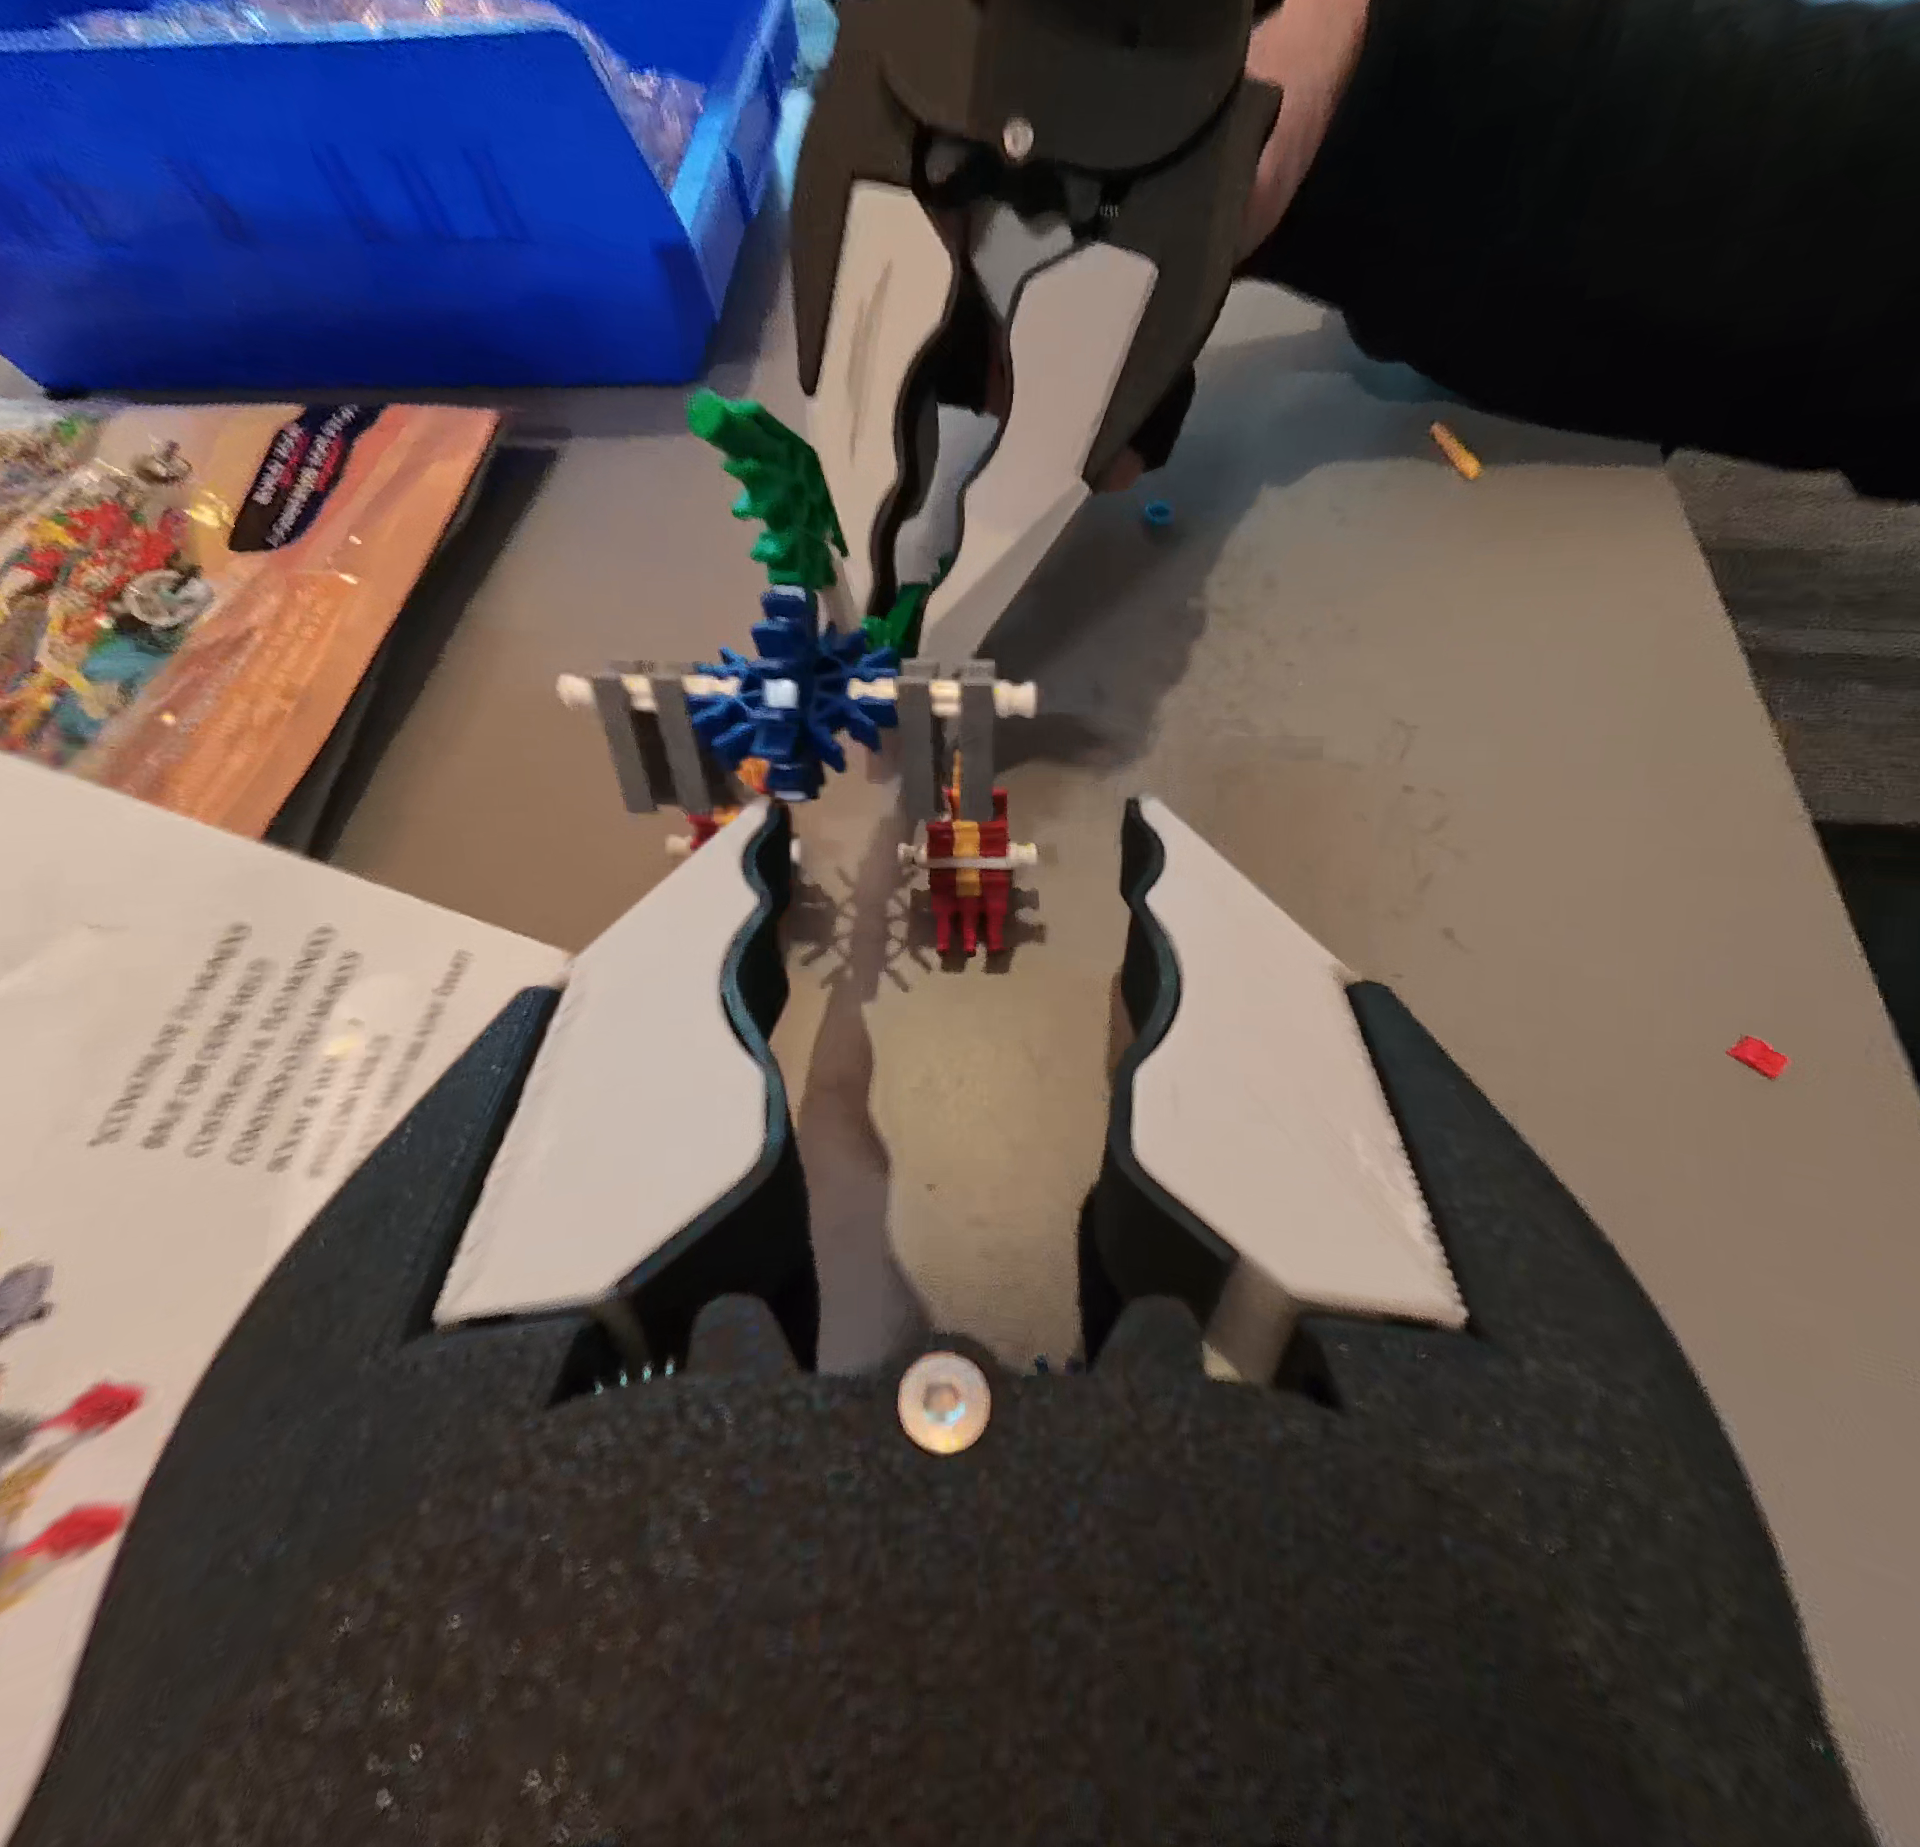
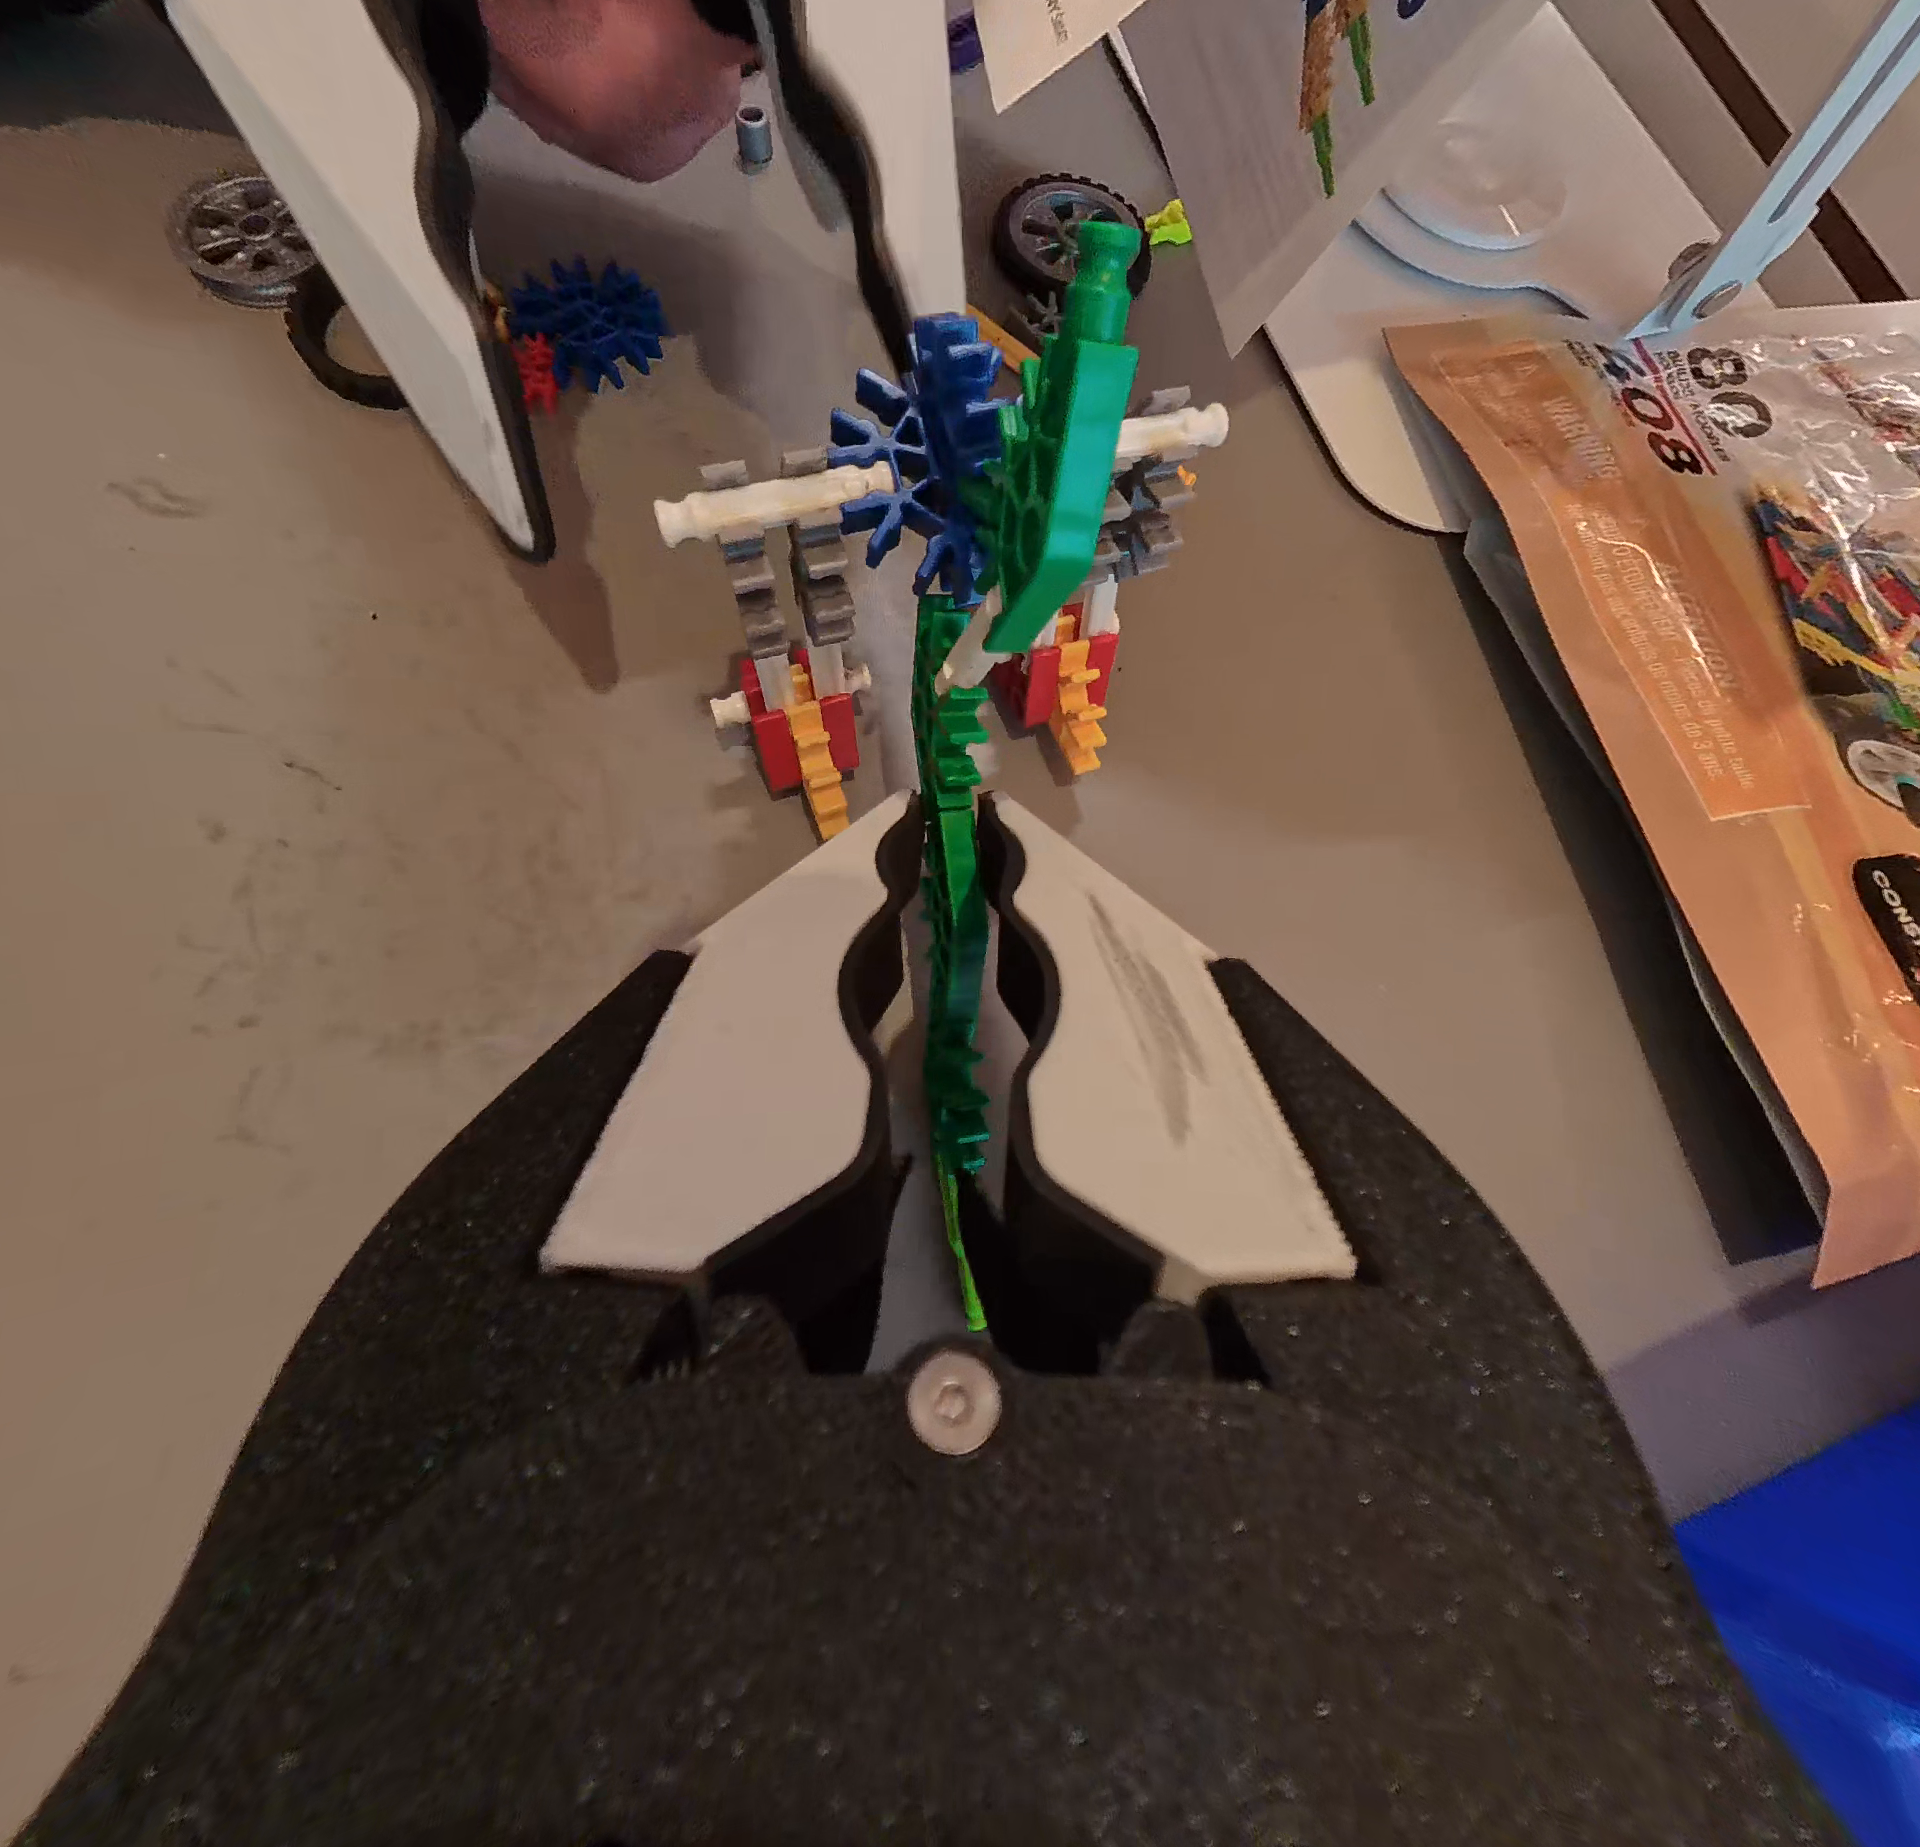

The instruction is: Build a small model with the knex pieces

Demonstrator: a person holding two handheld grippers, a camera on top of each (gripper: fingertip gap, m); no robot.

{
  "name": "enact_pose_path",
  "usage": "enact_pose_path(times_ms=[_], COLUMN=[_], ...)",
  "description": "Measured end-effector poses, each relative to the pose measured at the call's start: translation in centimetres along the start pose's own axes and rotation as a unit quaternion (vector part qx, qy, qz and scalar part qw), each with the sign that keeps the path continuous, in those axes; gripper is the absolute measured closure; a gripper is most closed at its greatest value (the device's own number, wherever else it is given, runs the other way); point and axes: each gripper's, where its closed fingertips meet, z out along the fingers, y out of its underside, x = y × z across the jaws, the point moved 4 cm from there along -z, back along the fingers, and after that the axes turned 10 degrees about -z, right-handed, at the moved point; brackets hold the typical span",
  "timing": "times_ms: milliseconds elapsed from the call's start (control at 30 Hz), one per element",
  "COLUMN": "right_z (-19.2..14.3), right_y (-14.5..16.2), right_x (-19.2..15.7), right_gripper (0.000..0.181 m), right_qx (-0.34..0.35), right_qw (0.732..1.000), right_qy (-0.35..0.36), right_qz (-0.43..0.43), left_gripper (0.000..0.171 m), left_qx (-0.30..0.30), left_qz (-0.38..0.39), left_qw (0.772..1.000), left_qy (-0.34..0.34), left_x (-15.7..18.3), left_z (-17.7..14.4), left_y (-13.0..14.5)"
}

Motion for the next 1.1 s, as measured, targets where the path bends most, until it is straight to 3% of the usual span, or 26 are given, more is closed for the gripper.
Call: enact_pose_path(times_ms=[133,200,300,500,600,733,867,1100], right_z=[0.2,-0.4,-2.8,-7.0,-6.0,-2.8,-1.0,-1.1], right_y=[-0.1,-0.4,-0.8,0.3,0.9,2.1,2.7,3.0], right_x=[0.0,0.1,1.6,4.4,3.0,0.0,-0.6,0.2], right_gripper=[0.17,0.16,0.156,0.156,0.156,0.155,0.172,0.173], right_qx=[0.003,0.021,0.067,0.13,0.099,0.003,-0.042,-0.054], right_qw=[1.0,1.0,0.997,0.983,0.991,0.999,0.999,0.998], right_qy=[0.001,-0.004,0.021,0.072,0.034,-0.027,-0.03,0.0], right_qz=[0.006,0.012,0.045,0.106,0.082,0.021,-0.014,-0.024], left_gripper=[0.111,0.123,0.138,0.141,0.144,0.144,0.144,0.146], left_qx=[-0.055,-0.073,-0.057,-0.082,-0.087,-0.087,-0.086,-0.088], left_qz=[-0.002,0.004,0.017,0.028,0.036,0.033,0.03,0.032], left_qw=[0.998,0.997,0.998,0.995,0.995,0.995,0.995,0.995], left_qy=[-0.022,-0.029,-0.032,-0.045,-0.044,-0.04,-0.032,-0.02], left_x=[-0.3,-0.3,-0.1,-0.4,-0.4,-0.5,-0.4,-0.2], left_z=[2.5,3.3,3.5,3.6,3.6,3.4,3.4,3.4], left_y=[1.8,2.3,1.7,2.1,2.2,2.3,2.3,2.4])
